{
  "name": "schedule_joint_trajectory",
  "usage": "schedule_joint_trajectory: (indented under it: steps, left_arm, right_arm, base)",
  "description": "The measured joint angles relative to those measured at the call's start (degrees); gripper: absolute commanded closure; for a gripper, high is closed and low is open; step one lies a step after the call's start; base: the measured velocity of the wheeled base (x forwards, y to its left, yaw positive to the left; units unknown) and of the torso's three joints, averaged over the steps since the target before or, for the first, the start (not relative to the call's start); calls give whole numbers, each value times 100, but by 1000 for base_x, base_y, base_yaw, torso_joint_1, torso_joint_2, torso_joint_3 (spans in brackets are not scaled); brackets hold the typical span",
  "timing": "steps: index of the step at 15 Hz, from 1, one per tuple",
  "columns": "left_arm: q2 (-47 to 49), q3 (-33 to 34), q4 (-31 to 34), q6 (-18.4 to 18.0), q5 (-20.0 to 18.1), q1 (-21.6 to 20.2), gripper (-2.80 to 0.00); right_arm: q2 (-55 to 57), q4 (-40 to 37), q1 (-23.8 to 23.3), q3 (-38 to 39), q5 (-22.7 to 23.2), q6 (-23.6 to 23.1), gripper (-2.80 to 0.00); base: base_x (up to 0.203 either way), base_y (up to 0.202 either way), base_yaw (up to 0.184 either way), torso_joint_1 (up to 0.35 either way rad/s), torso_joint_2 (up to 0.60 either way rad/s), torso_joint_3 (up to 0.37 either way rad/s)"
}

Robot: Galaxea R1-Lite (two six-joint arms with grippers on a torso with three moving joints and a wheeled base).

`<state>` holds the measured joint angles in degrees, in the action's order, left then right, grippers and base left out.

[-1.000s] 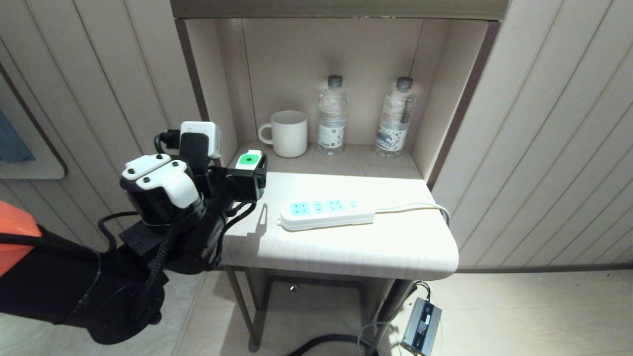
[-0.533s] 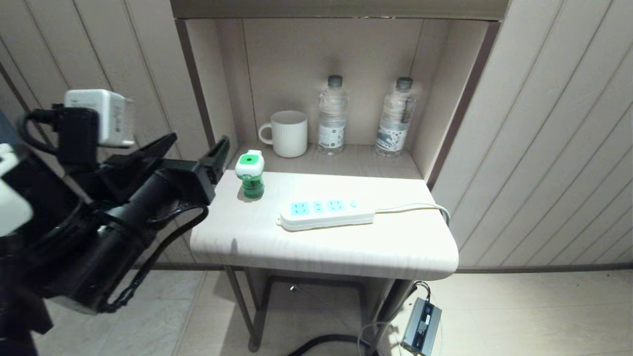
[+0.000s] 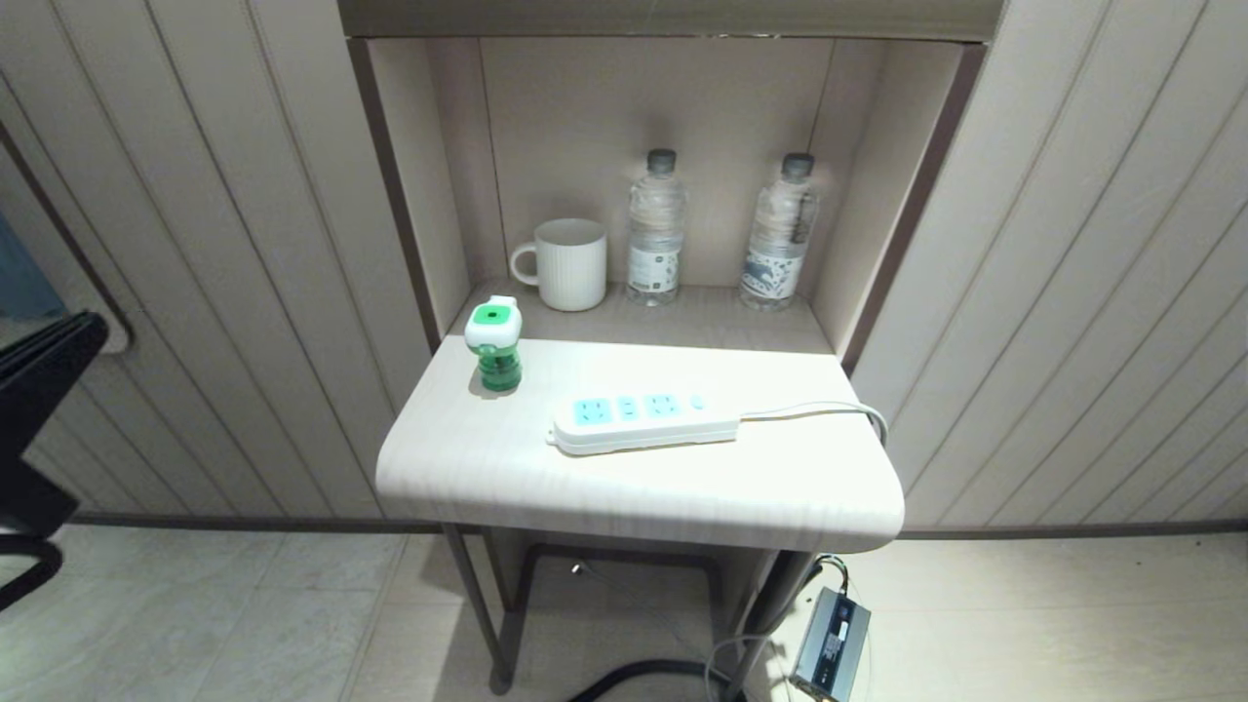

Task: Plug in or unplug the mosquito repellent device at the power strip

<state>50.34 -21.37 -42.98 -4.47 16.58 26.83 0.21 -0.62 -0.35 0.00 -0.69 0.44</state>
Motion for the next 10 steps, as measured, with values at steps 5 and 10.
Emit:
schedule_joint_trajectory:
  steps: [5,10]
  left_arm:
    - [-2000,356,2572,231,-572,-1091,0]
    - [-3352,1249,3963,566,-894,-2214,0]
  right_arm:
    - [0,0,0,0,-2,0,0]
    - [0,0,0,0,-2,-1,0]
  base:
    - [0,0,0,0,0,0]
    - [0,0,0,0,0,0]
